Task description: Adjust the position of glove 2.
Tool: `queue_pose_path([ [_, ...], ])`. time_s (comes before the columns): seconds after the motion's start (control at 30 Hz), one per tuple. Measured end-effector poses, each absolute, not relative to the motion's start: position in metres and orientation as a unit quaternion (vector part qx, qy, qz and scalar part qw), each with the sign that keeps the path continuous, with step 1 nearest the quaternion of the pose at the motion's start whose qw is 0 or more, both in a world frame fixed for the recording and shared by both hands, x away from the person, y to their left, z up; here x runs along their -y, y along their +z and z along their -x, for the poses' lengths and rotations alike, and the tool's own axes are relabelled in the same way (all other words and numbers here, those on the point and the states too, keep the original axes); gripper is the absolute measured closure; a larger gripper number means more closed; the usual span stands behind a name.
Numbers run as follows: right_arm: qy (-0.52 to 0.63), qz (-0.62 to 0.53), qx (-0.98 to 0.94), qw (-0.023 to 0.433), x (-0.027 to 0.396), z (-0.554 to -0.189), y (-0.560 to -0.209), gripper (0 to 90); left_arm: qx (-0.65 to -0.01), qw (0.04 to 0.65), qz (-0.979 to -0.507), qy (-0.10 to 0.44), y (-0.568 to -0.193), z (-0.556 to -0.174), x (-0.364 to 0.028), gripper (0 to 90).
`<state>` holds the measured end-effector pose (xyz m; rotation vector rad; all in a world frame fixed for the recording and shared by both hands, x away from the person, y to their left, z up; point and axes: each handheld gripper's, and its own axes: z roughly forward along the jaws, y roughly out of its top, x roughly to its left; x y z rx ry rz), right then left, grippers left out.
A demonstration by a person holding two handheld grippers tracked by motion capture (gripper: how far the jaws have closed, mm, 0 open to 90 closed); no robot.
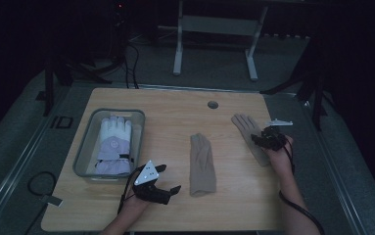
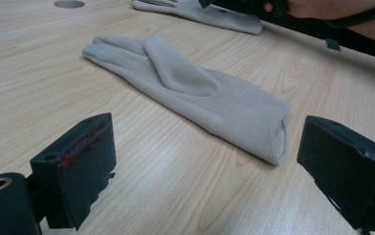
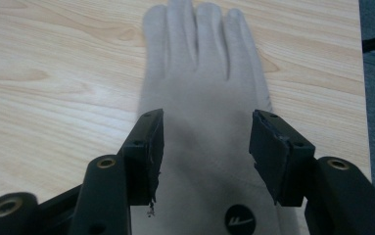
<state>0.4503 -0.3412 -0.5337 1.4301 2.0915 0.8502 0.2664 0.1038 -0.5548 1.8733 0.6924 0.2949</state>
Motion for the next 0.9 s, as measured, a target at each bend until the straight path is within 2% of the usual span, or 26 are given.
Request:
queue_pose_path([
  [0.27, 0.298, -0.53, -0.762, 0.226, 0.341, -0.456, -0.545, 46.4, -0.293, 0.534, -0.784, 0.122, -0.555, -0.267, -0.104, 7.4],
  [0.33, 0.306, -0.534, -0.757, 0.22, 0.342, -0.456, -0.547, 50.1, -0.293, 0.533, -0.784, 0.121, -0.555, -0.267, -0.104, 7.4],
  [0.43, 0.318, -0.539, -0.751, 0.213, 0.343, -0.454, -0.549, 60.9, -0.292, 0.531, -0.786, 0.122, -0.555, -0.267, -0.103, 7.4],
  [0.47, 0.315, -0.539, -0.751, 0.215, 0.343, -0.452, -0.548, 67.9, -0.292, 0.531, -0.786, 0.121, -0.556, -0.267, -0.103, 7.4],
  [0.57, 0.305, -0.541, -0.752, 0.221, 0.339, -0.449, -0.547, 80.3, -0.291, 0.529, -0.788, 0.121, -0.556, -0.267, -0.102, 7.5],
  [0.67, 0.299, -0.548, -0.747, 0.227, 0.333, -0.445, -0.544, 83.3, -0.292, 0.53, -0.787, 0.121, -0.556, -0.267, -0.102, 7.5],
  [0.9, 0.311, -0.57, -0.724, 0.234, 0.324, -0.425, -0.528, 83.9, -0.292, 0.531, -0.786, 0.121, -0.555, -0.267, -0.102, 7.5],
])
